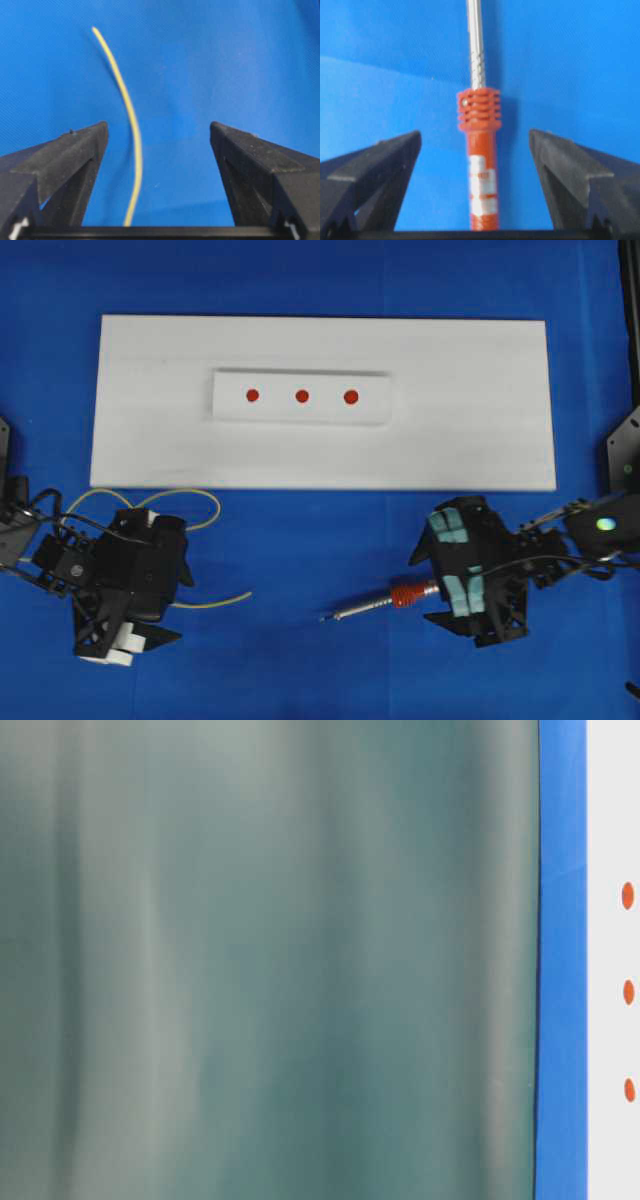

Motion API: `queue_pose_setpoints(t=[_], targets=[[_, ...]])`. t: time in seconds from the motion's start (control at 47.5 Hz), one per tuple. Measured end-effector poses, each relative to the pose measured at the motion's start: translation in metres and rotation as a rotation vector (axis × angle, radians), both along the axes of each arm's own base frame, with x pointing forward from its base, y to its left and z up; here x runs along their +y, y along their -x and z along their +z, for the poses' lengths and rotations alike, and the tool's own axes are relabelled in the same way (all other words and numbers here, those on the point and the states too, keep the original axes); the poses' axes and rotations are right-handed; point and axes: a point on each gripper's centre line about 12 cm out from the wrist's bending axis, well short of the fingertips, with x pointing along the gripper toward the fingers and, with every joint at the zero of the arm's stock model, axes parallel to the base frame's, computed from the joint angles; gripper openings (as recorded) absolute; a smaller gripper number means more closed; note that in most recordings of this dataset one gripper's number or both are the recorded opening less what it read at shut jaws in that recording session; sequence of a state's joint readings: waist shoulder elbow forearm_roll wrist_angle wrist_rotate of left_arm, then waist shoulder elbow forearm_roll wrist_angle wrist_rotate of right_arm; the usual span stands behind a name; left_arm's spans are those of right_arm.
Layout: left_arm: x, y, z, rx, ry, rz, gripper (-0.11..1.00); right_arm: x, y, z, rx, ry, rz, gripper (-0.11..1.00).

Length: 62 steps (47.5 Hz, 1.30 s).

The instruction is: Touch the tip of the soldering iron to the tip of the solder at the mark.

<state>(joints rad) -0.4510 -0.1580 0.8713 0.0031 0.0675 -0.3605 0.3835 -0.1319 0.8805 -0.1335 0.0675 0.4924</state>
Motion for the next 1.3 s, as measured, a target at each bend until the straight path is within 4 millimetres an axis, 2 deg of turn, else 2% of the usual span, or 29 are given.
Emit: queue_pose_setpoints(t=[0.232, 0.4, 0.568, 0.674, 0.821, 1.01, 1.137, 1.305], targets=[[0.044, 0.005, 0.054, -0.12, -0.072, 0.022, 0.76, -0.036, 0.009, 0.067, -0.12, 0.099, -0.028, 0.84], [0.082, 0.015, 0.088, -0.255, -0.132, 0.071, 0.76, -0.079, 0.024, 0.108, -0.23, 0.158, -0.132, 0.84], [0.107, 0.039, 0.112, -0.379, -0.193, 0.099, 0.76, -0.106, 0.053, 0.137, -0.353, 0.193, -0.206, 0.83], [0.119, 0.06, 0.124, -0.454, -0.21, 0.134, 0.76, -0.112, 0.072, 0.151, -0.42, 0.201, -0.226, 0.83], [0.129, 0.088, 0.132, -0.544, -0.219, 0.172, 0.76, -0.116, 0.096, 0.155, -0.483, 0.208, -0.233, 0.83], [0.139, 0.119, 0.117, -0.596, -0.222, 0.231, 0.76, -0.121, 0.121, 0.14, -0.524, 0.197, -0.252, 0.83], [0.14, 0.136, 0.102, -0.624, -0.217, 0.241, 0.76, -0.122, 0.128, 0.123, -0.542, 0.189, -0.253, 0.83], [0.14, 0.149, 0.084, -0.639, -0.207, 0.249, 0.76, -0.123, 0.129, 0.1, -0.556, 0.177, -0.249, 0.83]])
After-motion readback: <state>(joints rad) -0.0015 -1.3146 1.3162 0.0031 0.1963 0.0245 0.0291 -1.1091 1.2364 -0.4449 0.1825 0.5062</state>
